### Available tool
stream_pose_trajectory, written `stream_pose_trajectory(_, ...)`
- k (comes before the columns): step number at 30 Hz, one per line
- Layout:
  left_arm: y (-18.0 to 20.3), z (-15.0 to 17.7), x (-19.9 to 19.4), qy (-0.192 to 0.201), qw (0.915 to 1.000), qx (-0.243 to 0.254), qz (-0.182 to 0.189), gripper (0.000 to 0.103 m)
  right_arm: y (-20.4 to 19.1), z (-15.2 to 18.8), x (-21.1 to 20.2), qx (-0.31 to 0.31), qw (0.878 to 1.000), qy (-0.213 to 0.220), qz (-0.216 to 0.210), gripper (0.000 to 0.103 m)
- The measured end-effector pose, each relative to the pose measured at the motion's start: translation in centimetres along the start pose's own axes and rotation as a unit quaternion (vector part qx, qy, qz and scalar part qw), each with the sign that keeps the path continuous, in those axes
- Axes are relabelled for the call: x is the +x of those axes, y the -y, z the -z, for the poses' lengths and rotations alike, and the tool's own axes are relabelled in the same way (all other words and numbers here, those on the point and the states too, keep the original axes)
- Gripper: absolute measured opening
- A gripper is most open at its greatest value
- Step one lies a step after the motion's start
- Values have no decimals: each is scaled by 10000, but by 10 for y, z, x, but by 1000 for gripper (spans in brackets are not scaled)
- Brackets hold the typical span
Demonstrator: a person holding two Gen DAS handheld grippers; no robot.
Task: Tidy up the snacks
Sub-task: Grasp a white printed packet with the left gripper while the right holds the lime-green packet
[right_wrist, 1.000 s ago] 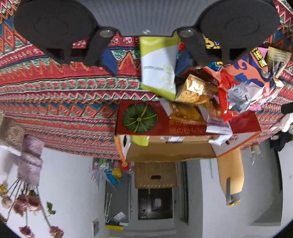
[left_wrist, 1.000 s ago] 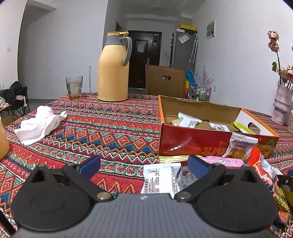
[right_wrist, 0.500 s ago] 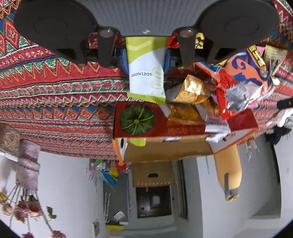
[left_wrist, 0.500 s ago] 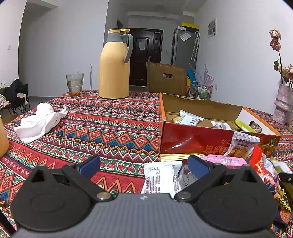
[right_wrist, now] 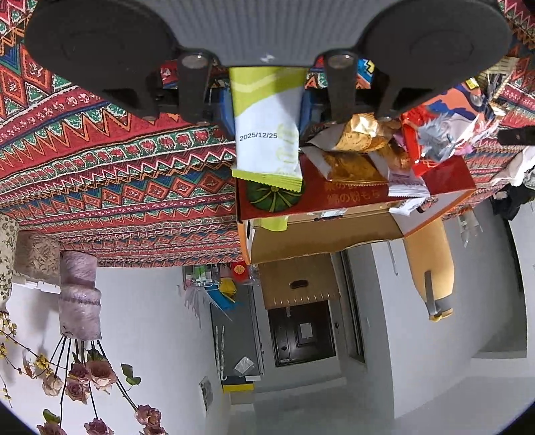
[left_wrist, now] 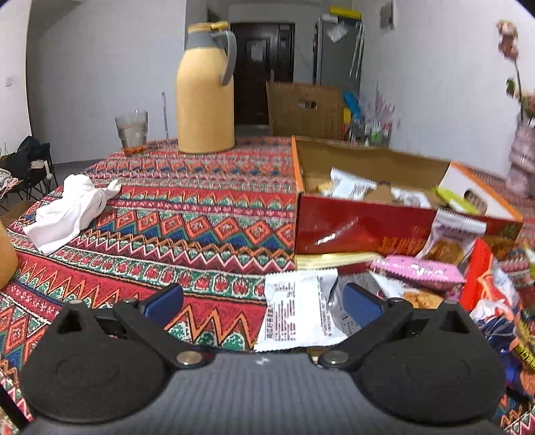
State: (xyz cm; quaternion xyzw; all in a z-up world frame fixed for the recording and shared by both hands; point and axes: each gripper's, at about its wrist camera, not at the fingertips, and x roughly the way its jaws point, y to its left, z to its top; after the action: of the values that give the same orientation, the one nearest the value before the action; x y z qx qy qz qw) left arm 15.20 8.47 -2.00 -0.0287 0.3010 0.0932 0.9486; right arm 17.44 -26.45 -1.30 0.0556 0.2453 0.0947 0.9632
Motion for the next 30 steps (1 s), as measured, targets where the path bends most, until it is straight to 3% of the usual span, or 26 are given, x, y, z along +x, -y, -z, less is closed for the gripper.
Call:
stream_pose_trajectory(10, 21, -9, 20, -277, 9991, 275, -180, 101, 2, 0, -2, 62, 9999, 60, -57, 37)
stream_pose_trajectory(17, 17, -6, 32, -455, 9989, 130, -12, 73, 2, 1, -2, 71, 9999, 60, -109, 38)
stream_pose_trajectory(21, 13, -4, 31, -495, 9978, 53, 438, 45, 2, 0, -2, 71, 9999, 51, -106, 38)
stream_pose_trajectory(30, 10, -3, 28, -351, 9985, -75, 408, 43, 2, 0, -2, 59, 9999, 64, -111, 38)
